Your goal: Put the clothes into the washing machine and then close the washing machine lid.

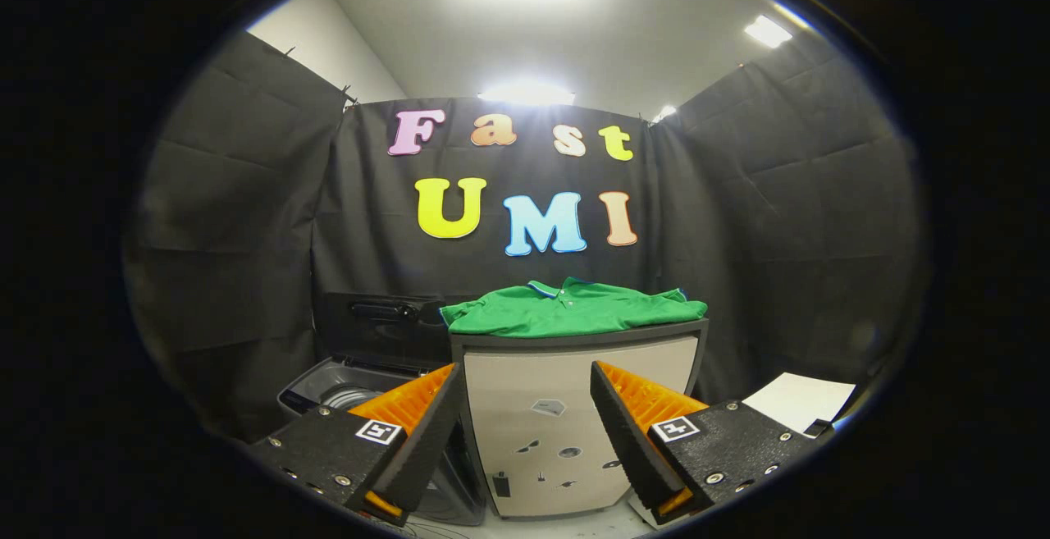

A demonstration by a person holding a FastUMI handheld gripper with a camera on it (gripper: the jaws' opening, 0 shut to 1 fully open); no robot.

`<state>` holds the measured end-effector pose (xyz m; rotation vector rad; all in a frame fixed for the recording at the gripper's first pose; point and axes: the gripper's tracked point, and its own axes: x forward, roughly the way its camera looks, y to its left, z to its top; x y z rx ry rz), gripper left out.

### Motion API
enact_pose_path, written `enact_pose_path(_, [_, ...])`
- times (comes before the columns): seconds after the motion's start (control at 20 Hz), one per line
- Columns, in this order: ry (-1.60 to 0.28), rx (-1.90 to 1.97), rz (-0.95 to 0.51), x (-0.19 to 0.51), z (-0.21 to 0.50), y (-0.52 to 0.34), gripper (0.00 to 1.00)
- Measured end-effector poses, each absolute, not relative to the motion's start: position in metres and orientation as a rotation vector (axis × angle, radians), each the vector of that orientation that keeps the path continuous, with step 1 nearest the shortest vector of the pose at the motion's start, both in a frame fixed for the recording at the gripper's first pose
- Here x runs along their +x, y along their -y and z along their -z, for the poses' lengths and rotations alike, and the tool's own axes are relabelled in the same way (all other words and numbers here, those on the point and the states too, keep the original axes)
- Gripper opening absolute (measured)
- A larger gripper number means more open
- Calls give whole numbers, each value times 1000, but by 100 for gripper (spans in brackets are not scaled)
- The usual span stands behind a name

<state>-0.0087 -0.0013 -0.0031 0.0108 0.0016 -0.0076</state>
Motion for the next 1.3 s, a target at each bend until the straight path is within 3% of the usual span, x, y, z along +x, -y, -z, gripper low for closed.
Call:
enact_pose_path(0.6, [-21, -27, -13, 10, -27, 7, 95])
enact_pose_path(1.3, [-37, 21, -46, 113, -85, 21, 95])
